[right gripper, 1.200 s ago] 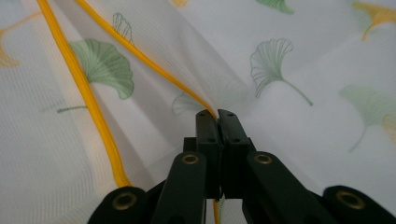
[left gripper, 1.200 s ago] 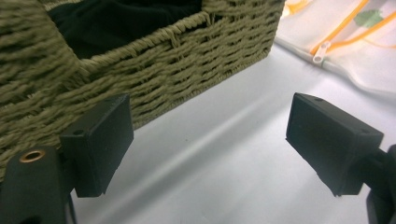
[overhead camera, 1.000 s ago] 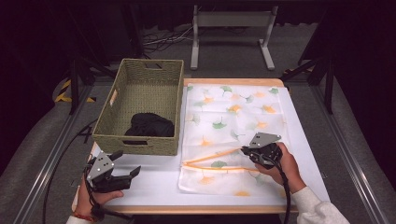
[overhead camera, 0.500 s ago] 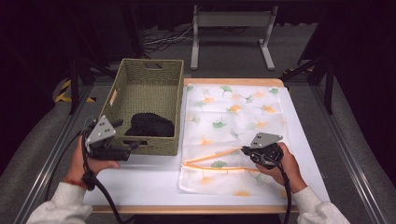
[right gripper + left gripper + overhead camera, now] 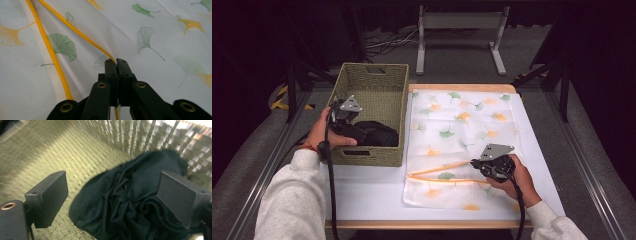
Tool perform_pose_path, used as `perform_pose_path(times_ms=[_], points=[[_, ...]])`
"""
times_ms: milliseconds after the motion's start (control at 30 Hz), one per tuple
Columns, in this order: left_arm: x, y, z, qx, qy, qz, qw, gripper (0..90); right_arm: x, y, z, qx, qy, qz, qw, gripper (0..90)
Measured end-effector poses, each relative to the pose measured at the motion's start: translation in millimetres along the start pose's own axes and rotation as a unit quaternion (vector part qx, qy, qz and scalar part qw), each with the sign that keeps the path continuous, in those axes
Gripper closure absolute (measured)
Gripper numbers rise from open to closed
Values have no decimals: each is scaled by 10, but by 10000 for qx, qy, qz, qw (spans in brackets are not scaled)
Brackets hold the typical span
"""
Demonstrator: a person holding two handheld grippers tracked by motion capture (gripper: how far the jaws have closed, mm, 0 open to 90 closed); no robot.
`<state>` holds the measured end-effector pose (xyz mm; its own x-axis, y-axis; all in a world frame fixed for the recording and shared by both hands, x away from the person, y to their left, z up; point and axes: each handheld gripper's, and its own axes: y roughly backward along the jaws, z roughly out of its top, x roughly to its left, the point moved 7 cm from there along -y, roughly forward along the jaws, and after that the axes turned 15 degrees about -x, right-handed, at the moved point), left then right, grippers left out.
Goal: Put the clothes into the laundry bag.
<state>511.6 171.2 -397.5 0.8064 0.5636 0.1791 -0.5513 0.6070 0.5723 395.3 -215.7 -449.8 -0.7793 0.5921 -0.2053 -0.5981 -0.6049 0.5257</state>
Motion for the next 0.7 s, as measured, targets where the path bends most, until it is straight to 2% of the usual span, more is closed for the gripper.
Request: perform_pose_path(times_ms=[67,100,167,300,367,433,467,500,533,567,600,633,700], points=[[24,-88,-41,342,-103,-157,9992,101,1,0,1,-24,-1,18,10000,885],[23,-127,-60,430,-81,-300,9986,99,2,-1,1,-30,-2,32,10000,884],[37,-179,-93,548,-107,-400,9976,98,3,-4,-2,-20,5,52,10000,883],[71,-253,-161,583,160,-647,9961,92,32,-30,-17,14,35,127,9999,882],[45,-295,-206,661,280,-832,9939,93,43,-39,-25,26,46,169,9998,882],[44,-296,-199,678,217,-840,9939,102,43,-40,-26,22,42,166,9999,881],[39,-261,-141,521,218,-909,9943,115,41,-29,-27,9,20,182,9998,878],[41,-249,-123,481,211,-914,9944,114,36,-24,-30,8,26,183,9998,878],[42,-242,-131,584,161,-907,9940,114,36,-25,-31,-3,-6,181,9998,877],[42,-242,-131,584,161,-907,9940,114,36,-25,-31,-3,-6,181,9998,877],[31,-270,-186,884,57,-866,9923,113,37,-28,-38,21,-16,205,9998,876],[31,-270,-186,884,57,-866,9923,110,37,-28,-38,21,-16,205,9998,876],[21,-343,-261,1068,72,-855,9906,97,46,-39,-39,37,-12,211,9998,876]])
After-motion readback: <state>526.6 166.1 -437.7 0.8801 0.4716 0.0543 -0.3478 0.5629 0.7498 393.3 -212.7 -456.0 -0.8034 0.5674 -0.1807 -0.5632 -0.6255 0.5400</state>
